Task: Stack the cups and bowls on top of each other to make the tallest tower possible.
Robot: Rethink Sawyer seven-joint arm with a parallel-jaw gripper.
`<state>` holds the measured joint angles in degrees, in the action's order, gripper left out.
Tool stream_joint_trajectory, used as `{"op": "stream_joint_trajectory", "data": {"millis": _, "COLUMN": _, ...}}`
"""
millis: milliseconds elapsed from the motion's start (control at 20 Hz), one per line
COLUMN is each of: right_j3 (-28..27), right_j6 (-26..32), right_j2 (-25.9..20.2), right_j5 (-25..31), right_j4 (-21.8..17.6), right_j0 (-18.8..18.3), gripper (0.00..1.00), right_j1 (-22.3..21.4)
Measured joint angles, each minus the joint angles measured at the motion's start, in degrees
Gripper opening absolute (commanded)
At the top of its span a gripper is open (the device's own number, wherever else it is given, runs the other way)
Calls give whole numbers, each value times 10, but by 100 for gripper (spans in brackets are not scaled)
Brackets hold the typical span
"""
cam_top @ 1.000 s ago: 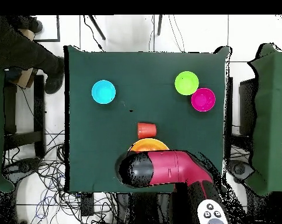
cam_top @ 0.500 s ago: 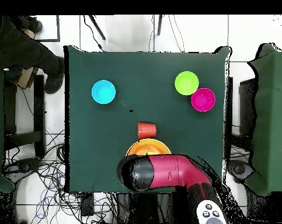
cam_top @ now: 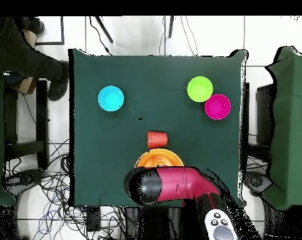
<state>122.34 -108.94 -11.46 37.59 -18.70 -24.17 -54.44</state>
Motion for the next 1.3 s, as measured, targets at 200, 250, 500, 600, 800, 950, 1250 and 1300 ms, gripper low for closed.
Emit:
{"op": "stream_joint_trajectory", "data": {"millis": 200, "right_j3": 0, "right_j6": 0, "right_j2": 13, "right_j5": 0, "right_j4": 0, "right_j0": 11, "gripper": 100, "right_j1": 2}}
{"op": "stream_joint_trajectory", "data": {"millis": 250, "right_j3": 0, "right_j6": 0, "right_j2": 18, "right_j5": 0, "right_j4": 0, "right_j0": 17, "gripper": 100, "right_j1": 2}}
{"op": "stream_joint_trajectory", "data": {"millis": 500, "right_j3": 0, "right_j6": 0, "right_j2": 33, "right_j5": 0, "right_j4": 0, "right_j0": 33, "gripper": 100, "right_j1": 2}}
{"op": "stream_joint_trajectory", "data": {"millis": 600, "right_j3": 0, "right_j6": 0, "right_j2": 37, "right_j5": 0, "right_j4": 0, "right_j0": 38, "gripper": 100, "right_j1": 2}}
{"op": "stream_joint_trajectory", "data": {"millis": 800, "right_j3": -1, "right_j6": 0, "right_j2": 39, "right_j5": 0, "right_j4": 5, "right_j0": 44, "gripper": 100, "right_j1": -2}}
{"op": "stream_joint_trajectory", "data": {"millis": 950, "right_j3": -6, "right_j6": 0, "right_j2": 39, "right_j5": 2, "right_j4": 12, "right_j0": 46, "gripper": 100, "right_j1": -7}}
{"op": "stream_joint_trajectory", "data": {"millis": 1250, "right_j3": -37, "right_j6": 0, "right_j2": 39, "right_j5": 28, "right_j4": 41, "right_j0": 50, "gripper": 100, "right_j1": -18}}
{"op": "stream_joint_trajectory", "data": {"millis": 1300, "right_j3": -45, "right_j6": 0, "right_j2": 39, "right_j5": 35, "right_j4": 46, "right_j0": 50, "gripper": 100, "right_j1": -18}}
